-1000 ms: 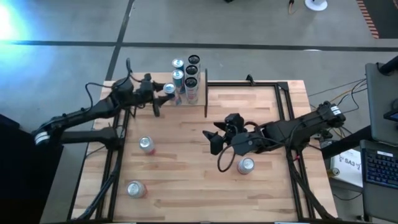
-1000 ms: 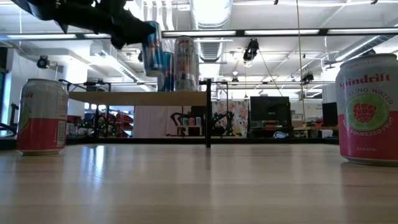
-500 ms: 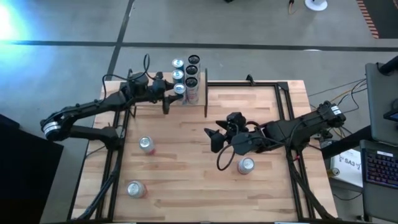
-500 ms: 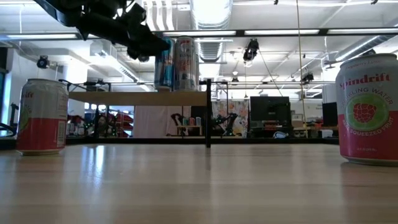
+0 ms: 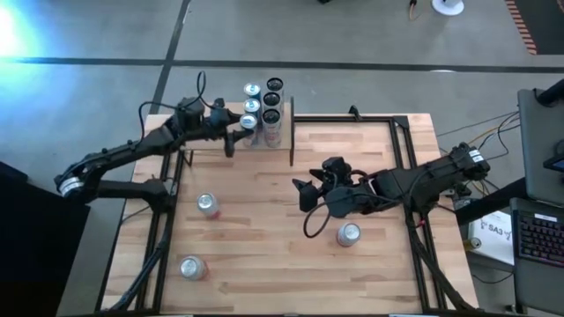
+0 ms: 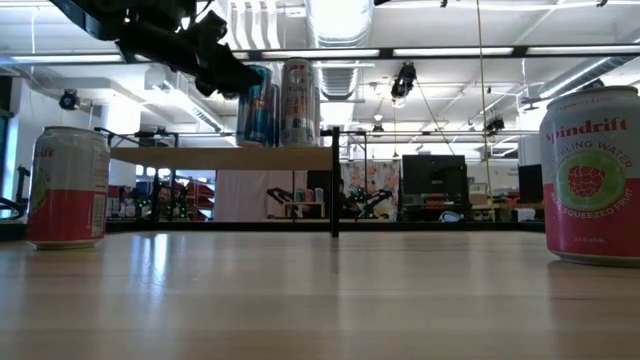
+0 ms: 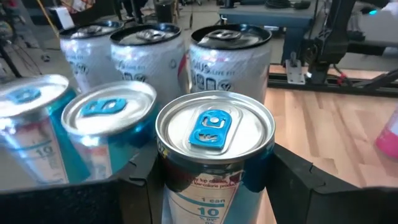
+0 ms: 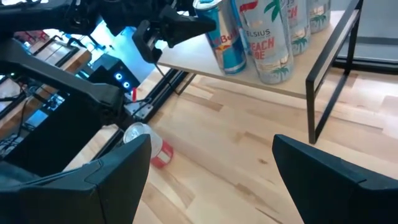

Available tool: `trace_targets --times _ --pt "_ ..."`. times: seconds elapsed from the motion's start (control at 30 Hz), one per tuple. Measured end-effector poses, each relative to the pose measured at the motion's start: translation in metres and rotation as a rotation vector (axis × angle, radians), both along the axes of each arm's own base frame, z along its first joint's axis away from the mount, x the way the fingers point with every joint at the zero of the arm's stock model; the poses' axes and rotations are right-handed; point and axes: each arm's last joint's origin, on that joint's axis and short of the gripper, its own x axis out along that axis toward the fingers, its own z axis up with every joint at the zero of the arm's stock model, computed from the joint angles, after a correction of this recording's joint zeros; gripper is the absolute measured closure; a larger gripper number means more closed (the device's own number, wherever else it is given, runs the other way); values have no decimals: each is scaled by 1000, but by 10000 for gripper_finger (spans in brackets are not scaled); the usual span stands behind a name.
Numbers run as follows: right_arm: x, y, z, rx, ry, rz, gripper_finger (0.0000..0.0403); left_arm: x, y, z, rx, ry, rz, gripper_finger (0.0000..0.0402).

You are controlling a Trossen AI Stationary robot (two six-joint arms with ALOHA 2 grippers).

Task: Place canned beverage on shelf
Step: Put the blue soda can on the shelf aligned with the other blue soda cans

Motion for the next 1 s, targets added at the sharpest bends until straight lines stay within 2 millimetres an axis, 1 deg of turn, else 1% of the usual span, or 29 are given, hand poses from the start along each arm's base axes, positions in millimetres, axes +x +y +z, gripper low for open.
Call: trace_targets --times 0.13,0.37,0.77,1.0 --pt "0 -2 1 -6 2 -3 77 -4 6 -3 -42 -10 -11 235" --pt "1 -6 1 -11 5 -11 77 -2 7 -5 -59 -13 -27 232" --pt "1 -6 1 -5 -1 -11 77 4 12 -8 -94 -38 -14 183" --pt "1 -6 1 3 -5 -10 77 5 13 -10 -95 -37 -14 166"
